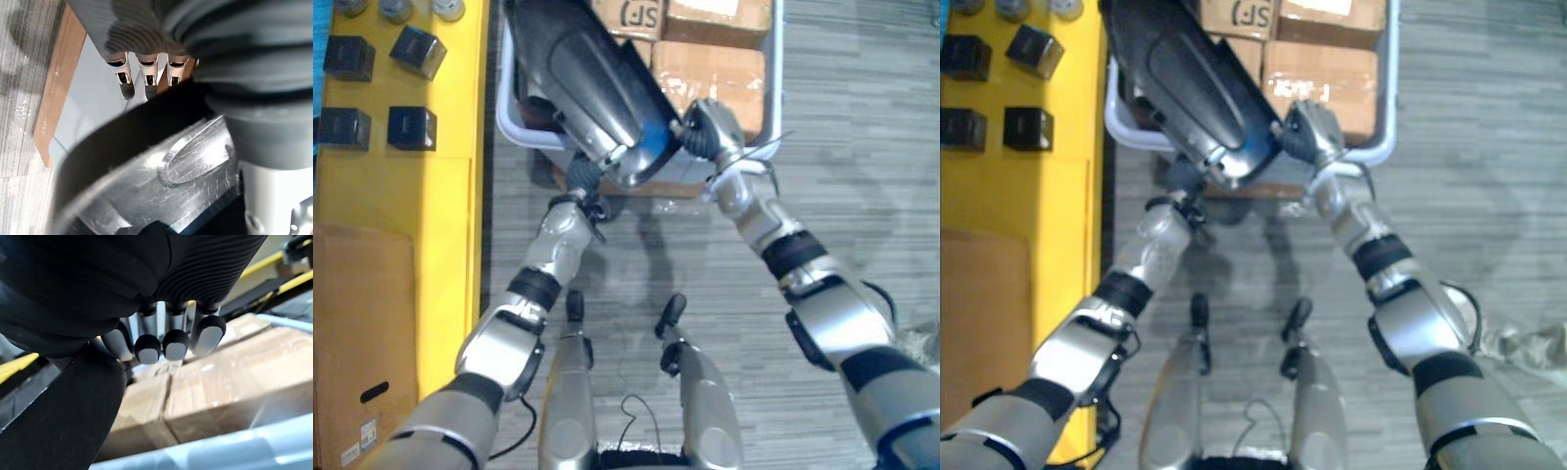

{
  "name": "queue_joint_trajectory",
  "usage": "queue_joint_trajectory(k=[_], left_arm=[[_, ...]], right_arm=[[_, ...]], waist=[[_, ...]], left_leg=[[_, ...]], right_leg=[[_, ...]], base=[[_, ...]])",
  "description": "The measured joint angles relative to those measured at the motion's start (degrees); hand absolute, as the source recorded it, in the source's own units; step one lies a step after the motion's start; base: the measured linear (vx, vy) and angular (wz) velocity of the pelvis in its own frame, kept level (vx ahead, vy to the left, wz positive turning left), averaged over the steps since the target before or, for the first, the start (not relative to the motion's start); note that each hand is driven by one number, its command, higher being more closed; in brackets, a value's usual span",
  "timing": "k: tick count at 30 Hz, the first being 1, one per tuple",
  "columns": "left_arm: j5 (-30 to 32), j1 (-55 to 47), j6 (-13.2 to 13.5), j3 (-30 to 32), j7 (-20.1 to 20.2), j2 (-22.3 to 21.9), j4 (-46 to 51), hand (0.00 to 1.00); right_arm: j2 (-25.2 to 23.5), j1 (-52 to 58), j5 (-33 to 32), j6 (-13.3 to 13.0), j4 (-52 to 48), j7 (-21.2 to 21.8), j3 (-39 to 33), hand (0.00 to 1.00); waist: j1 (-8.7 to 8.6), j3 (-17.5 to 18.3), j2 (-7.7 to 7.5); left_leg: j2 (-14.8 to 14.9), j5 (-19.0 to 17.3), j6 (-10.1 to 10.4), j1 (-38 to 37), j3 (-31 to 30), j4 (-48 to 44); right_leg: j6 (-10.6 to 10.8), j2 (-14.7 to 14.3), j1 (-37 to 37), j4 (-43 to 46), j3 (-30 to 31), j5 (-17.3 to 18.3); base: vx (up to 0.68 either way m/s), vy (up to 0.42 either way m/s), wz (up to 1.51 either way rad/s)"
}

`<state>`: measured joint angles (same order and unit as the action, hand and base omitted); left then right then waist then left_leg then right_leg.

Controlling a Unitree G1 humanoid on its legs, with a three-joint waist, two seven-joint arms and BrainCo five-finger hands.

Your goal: Walk over and take plastic housings, then place them on the shelf

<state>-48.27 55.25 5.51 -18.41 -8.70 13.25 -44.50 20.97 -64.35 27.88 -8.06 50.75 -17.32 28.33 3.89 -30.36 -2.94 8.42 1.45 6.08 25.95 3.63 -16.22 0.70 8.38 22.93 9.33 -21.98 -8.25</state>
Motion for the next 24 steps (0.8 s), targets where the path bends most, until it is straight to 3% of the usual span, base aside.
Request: queue_joint_trajectory(k=[5,6,15,24], left_arm=[[2.02,-0.31,-0.12,0.29,-0.02,1.41,0.01,0.0],[2.02,-0.47,-0.13,0.29,-0.04,1.86,0.02,1.0],[2.1,-1.92,0.02,1.34,-0.37,2.26,0.11,1.0],[8.25,-3.94,2.61,1.74,-2.42,2.12,0.9,1.0]], right_arm=[[-0.28,2.09,0.09,-0.55,-1.47,0.34,-0.01,1.0],[-0.27,2.73,0.14,-0.57,-2.38,0.92,-0.02,1.0],[-0.27,5.98,1.12,-3.09,-3.47,0.63,0.26,1.0],[-0.44,9.25,1.05,-5.25,-8.23,-5.16,0.8,1.0]], waist=[[-0.13,0.14,-1.83],[-0.29,0.08,-2.26],[-0.95,0.12,-2.44],[-1.3,0.14,-2.48]], left_leg=[[0.29,-0.02,0.03,0.0,0.08,-0.03],[0.37,-0.03,0.04,0.0,0.07,-0.04],[0.35,-0.07,0.01,0.05,0.15,-0.12],[0.82,-0.25,0.25,-1.5,0.23,-0.08]], right_leg=[[-0.13,-0.44,-0.19,-0.73,0.07,-0.3],[-0.12,-0.65,-0.45,-1.34,0.04,-0.65],[-0.04,-0.9,-1.01,-2.74,0.04,-1.47],[-0.09,-1.45,-2.63,-3.19,0.13,-1.5]], base=[[0.0,-0.004,-0.01],[0.0,0.0,0.0],[0.0,0.0,0.0],[0.0,-0.001,0.0]])
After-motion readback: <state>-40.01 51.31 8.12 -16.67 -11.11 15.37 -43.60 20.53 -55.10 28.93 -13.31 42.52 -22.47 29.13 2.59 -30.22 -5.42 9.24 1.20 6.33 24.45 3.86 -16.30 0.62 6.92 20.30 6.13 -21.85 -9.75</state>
